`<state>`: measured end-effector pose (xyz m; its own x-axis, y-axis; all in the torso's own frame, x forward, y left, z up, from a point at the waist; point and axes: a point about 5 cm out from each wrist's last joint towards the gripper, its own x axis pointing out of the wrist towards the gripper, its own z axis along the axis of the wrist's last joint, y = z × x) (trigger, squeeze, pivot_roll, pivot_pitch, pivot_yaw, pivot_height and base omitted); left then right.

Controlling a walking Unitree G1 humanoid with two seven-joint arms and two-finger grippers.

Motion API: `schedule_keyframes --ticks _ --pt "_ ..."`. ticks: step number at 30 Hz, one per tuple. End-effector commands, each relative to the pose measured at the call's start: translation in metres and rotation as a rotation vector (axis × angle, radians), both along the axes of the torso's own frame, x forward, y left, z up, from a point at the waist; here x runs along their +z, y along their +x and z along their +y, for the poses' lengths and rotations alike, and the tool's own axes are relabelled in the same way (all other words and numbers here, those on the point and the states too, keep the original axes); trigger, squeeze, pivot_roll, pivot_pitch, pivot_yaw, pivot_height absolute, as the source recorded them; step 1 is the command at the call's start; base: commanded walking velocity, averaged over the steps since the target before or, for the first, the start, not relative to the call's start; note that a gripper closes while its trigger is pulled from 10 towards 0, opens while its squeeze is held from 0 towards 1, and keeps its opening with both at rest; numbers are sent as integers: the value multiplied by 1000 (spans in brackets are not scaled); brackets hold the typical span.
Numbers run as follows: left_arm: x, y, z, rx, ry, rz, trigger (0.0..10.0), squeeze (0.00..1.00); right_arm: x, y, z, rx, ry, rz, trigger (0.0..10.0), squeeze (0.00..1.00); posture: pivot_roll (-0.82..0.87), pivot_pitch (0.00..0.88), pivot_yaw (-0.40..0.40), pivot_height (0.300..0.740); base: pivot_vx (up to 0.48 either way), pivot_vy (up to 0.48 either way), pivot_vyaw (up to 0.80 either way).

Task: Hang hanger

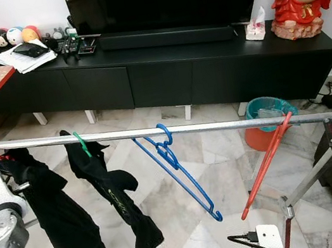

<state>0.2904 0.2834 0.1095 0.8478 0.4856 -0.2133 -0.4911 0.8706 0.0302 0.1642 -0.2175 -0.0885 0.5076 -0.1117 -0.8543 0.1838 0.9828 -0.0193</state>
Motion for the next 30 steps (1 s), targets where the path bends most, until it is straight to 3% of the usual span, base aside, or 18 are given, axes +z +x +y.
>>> schedule_keyframes --ticks 1,7,22,24,26,27,28,29,30 --pt "5 7 3 5 -1 10 10000 0 0 0 0 -16 6 0 10000 0 -41 0 -50 740 0 0 0" --pt "-5 19 -1 -14 -56 73 10000 0 0 1 1 -18 10 -6 10000 0 -46 0 -50 740 0 0 0" --pt "-8 45 -5 -2 -117 93 10000 0 1 3 1 -23 11 -12 10000 0 -66 0 -56 740 0 0 0" --pt "-10 48 -5 9 -133 88 9647 0 1 3 1 -24 12 -12 10000 0 -69 0 -56 740 0 0 0" --pt "-11 50 -5 14 -140 92 4471 0 1 3 1 -24 13 -13 10000 0 -75 0 -54 740 0 0 0" --pt "-11 50 -5 14 -140 92 4471 0 1 3 1 -24 13 -13 10000 0 -75 0 -54 740 0 0 0" --pt "-13 51 -6 12 -138 102 2784 0 1 3 1 -26 14 -14 10000 0 -78 0 -52 740 0 0 0" --pt "-14 52 -6 11 -138 107 1804 0 1 3 1 -28 15 -14 10000 0 -79 0 -52 740 0 0 0" --pt "-15 52 -6 9 -140 110 0 0 1 3 1 -30 15 -14 10000 0 -79 0 -52 740 0 0 0"
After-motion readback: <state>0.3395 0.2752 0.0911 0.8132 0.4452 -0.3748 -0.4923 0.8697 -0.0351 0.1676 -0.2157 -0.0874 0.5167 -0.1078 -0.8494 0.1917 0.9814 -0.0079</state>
